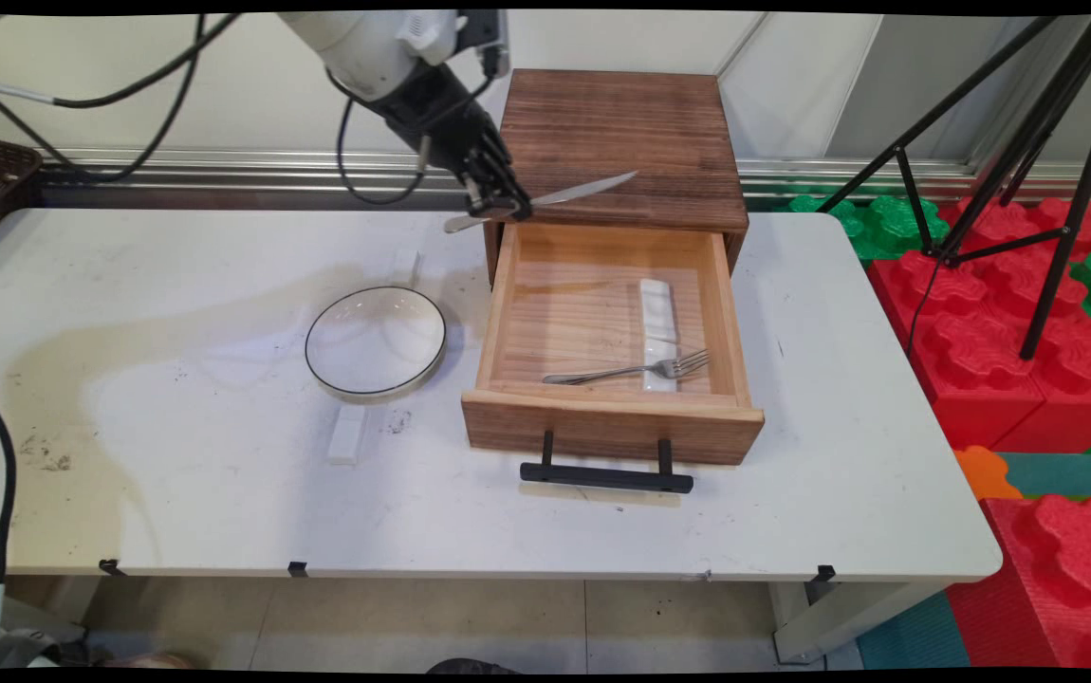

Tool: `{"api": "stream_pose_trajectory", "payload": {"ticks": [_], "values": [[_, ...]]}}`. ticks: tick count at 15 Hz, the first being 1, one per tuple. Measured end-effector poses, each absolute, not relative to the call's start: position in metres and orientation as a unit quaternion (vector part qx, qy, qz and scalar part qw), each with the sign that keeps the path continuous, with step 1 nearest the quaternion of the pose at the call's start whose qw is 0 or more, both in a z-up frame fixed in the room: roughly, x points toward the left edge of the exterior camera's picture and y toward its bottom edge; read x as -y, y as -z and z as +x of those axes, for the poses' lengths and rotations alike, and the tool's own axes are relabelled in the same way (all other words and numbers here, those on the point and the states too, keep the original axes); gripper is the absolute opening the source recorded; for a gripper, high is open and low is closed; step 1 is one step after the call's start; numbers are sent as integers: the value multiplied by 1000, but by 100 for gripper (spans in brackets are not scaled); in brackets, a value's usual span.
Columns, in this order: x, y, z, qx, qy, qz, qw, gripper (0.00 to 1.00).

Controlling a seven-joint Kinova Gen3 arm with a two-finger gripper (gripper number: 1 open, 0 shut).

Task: Place the picked object into the drawer

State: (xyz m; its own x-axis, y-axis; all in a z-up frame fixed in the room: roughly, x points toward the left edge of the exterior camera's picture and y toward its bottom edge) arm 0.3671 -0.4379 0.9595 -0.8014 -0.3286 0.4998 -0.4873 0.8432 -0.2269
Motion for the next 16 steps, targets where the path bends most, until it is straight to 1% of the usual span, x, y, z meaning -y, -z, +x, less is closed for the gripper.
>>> {"api": "stream_pose_trajectory", "payload": {"ticks": [7, 16], "values": [[465, -939, 332, 930, -179, 221, 234, 0], [491, -897, 300, 926, -164, 235, 245, 0]]}}
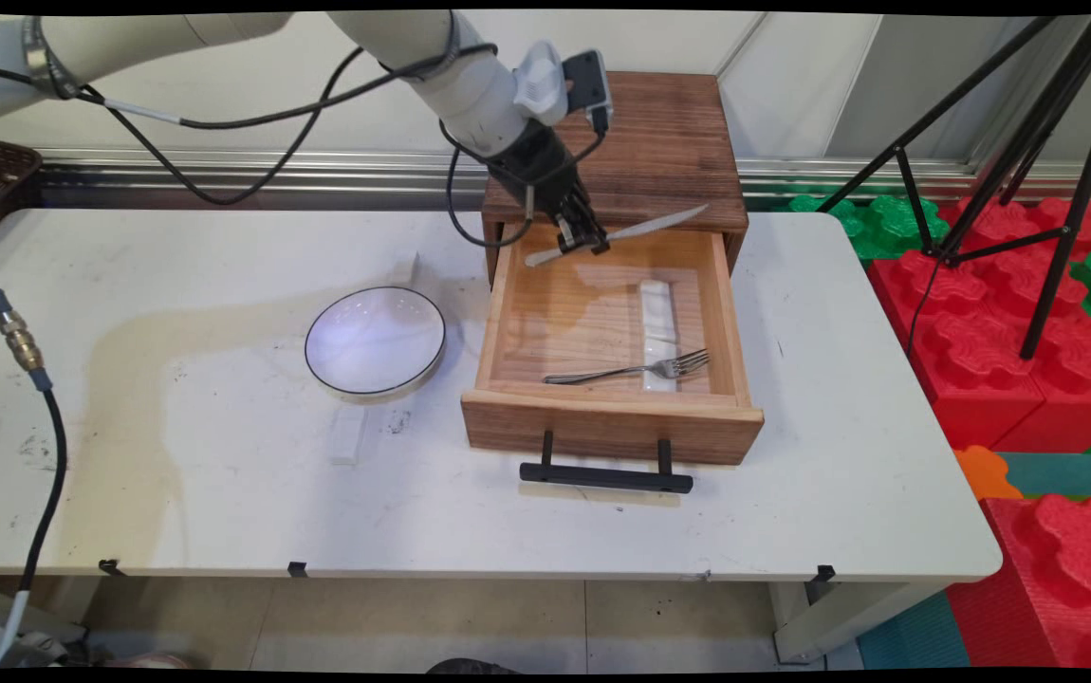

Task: Place the picked object into the drawer

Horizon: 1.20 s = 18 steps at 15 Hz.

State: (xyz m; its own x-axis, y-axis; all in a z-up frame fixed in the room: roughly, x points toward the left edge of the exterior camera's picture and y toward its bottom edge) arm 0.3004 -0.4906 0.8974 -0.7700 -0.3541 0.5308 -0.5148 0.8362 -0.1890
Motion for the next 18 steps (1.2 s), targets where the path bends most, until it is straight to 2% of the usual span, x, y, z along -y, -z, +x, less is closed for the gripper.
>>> {"api": "stream_pose_trajectory", "payload": {"ticks": [18], "values": [[513, -837, 280, 931, -146, 240, 234, 0]]}}
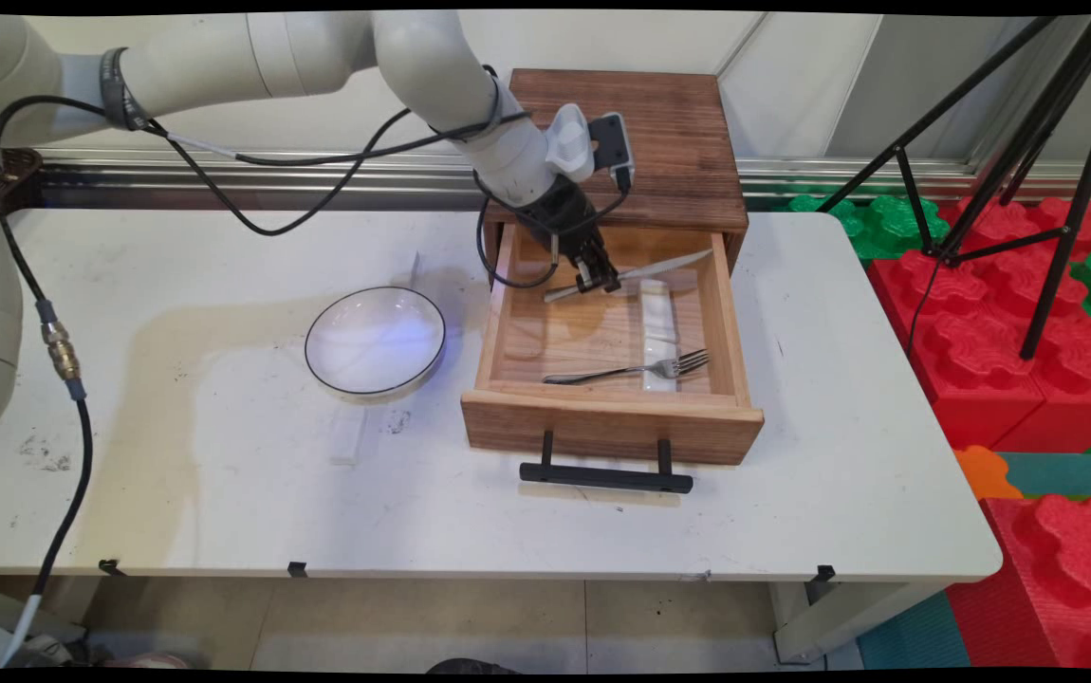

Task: Place the picked object into the drawer

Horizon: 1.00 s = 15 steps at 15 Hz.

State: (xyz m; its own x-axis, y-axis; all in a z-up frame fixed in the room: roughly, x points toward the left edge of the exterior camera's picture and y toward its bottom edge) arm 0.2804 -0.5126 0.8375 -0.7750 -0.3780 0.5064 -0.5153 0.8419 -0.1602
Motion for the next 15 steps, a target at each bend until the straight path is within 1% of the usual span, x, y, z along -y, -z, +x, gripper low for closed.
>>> {"api": "stream_pose_trajectory", "payload": {"ticks": [9, 15], "values": [[515, -815, 274, 933, -131, 241, 234, 0], [516, -808, 273, 932, -127, 242, 237, 0]]}}
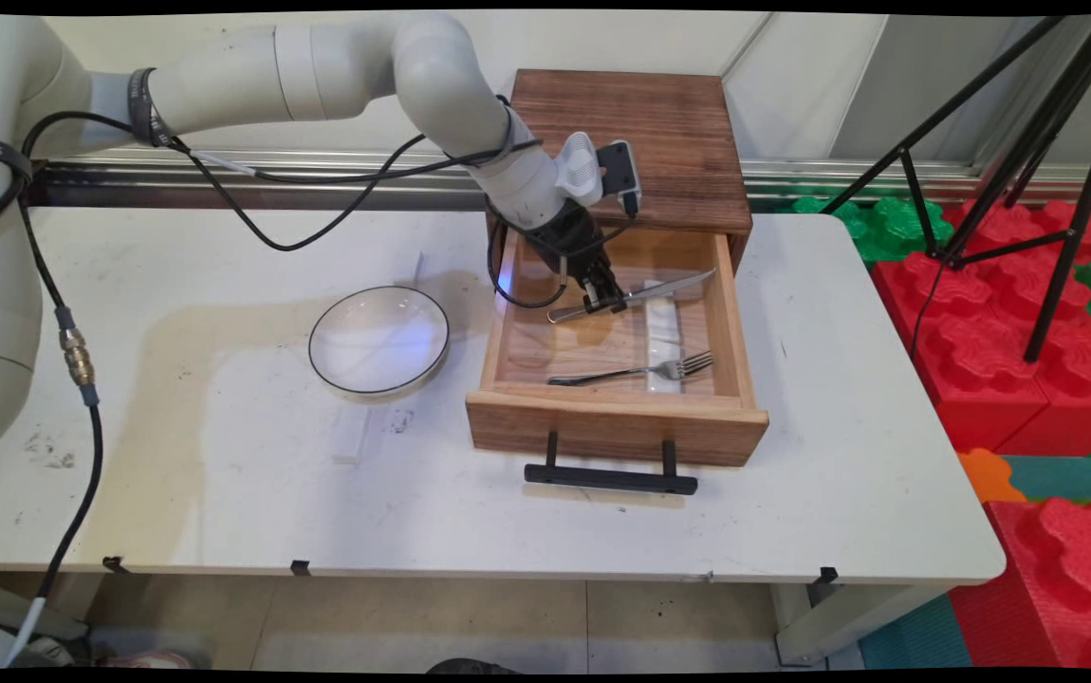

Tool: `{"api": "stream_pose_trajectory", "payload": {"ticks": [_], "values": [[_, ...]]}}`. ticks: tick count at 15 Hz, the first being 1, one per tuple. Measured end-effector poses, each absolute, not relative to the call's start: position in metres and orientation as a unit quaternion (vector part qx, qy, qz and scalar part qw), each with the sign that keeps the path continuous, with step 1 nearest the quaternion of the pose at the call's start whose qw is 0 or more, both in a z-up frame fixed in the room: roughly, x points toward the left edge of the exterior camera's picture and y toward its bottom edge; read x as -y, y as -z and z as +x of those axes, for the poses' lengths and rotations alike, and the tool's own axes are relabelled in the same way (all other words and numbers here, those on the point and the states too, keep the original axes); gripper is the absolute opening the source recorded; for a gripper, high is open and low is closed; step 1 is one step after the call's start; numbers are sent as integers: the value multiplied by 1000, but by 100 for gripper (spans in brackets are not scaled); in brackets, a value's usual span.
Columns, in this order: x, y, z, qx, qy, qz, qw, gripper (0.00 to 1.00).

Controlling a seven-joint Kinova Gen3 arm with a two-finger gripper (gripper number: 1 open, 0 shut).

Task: Place the picked object into the drawer

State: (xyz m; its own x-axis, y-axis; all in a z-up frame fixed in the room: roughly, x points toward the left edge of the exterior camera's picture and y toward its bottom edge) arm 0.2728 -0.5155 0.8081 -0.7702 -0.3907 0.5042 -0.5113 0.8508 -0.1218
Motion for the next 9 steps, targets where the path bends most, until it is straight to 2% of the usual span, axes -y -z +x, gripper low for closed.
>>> {"api": "stream_pose_trajectory", "payload": {"ticks": [1, 2, 9], "values": [[516, -807, 272, 932, -126, 242, 238, 0], [516, -806, 271, 932, -125, 241, 239, 100], [516, -814, 267, 929, -130, 239, 249, 100]]}}
